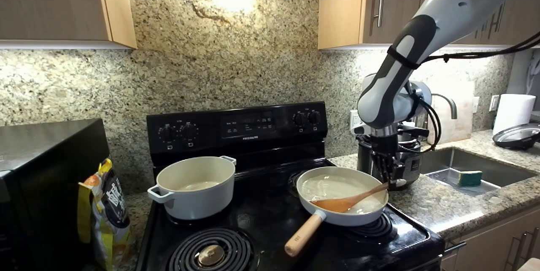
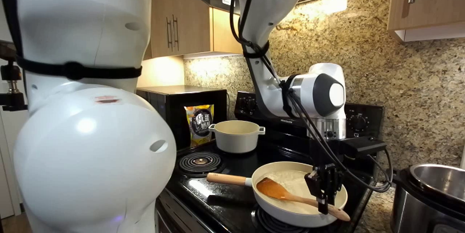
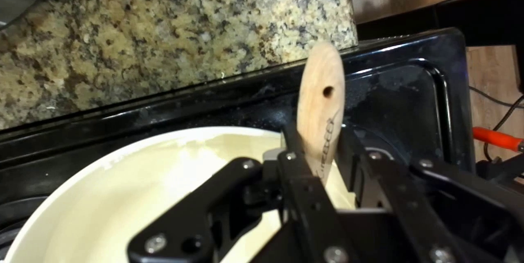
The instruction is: Use the wooden spoon to stir the water in the white pan
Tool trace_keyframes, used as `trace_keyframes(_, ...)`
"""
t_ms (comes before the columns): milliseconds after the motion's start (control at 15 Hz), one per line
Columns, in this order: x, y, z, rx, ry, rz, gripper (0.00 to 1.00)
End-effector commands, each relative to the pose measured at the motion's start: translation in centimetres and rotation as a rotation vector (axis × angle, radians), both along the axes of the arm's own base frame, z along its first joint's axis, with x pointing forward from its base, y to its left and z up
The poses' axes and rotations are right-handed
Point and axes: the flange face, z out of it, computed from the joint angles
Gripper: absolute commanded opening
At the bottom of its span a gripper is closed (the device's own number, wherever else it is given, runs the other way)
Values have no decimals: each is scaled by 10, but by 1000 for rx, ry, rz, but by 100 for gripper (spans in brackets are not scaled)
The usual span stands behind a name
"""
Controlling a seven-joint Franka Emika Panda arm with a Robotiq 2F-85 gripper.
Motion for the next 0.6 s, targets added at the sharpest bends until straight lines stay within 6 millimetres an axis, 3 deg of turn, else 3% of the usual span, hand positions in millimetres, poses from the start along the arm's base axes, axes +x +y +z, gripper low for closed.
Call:
trace_keyframes(0, -18, 11, 20, -43, 6, 6, 8)
trace_keyframes(533, -29, 1, 53, -234, 88, -97, 8)
